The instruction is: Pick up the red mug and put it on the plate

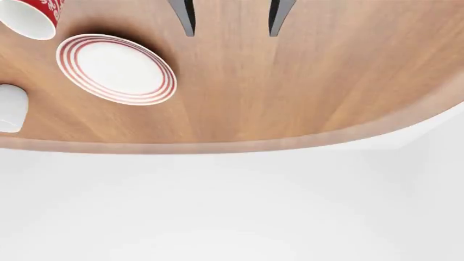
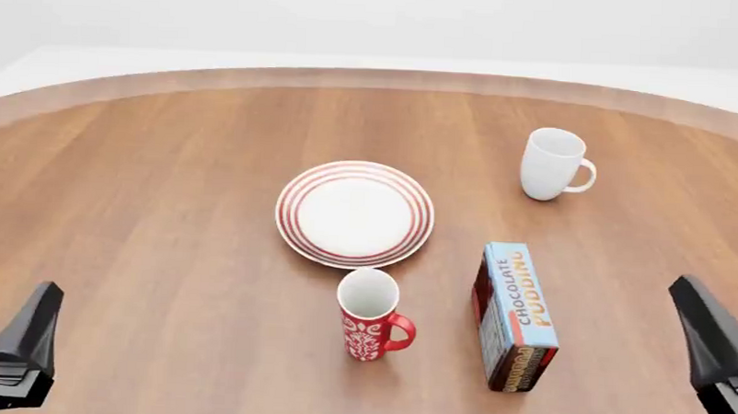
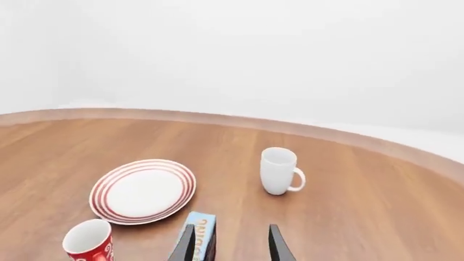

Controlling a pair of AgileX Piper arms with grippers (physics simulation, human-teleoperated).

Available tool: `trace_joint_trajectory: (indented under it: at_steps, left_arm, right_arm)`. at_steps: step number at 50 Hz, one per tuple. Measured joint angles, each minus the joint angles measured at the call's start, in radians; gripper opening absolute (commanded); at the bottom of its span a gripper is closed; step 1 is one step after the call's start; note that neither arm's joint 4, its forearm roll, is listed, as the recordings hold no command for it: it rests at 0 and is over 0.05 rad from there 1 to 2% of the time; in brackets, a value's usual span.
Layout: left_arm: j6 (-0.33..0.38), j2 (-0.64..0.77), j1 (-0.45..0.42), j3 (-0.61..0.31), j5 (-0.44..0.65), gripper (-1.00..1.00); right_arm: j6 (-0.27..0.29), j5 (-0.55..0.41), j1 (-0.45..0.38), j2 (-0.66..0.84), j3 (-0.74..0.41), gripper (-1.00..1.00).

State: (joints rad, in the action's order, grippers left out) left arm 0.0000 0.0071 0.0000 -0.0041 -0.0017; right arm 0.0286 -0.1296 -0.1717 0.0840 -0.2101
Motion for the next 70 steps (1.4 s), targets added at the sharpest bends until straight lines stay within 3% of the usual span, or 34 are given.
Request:
trace_joint_trajectory:
  at_steps: [11, 32, 48, 70]
  left_arm:
    - [0.000, 0.000, 0.000, 0.000, 0.000, 1.00]
    - [0.000, 0.000, 0.000, 0.000, 0.000, 1.00]
    - [0.000, 0.000, 0.000, 0.000, 0.000, 1.00]
    - [0.000, 0.000, 0.000, 0.000, 0.000, 1.00]
  right_arm:
    - [0.018, -0.020, -0.128, 0.157, -0.126, 1.00]
    - [0.044, -0.134, -0.281, 0.373, -0.335, 1.00]
    - [0.054, -0.220, -0.362, 0.537, -0.465, 1.00]
    - [0.066, -0.299, -0.408, 0.721, -0.586, 1.00]
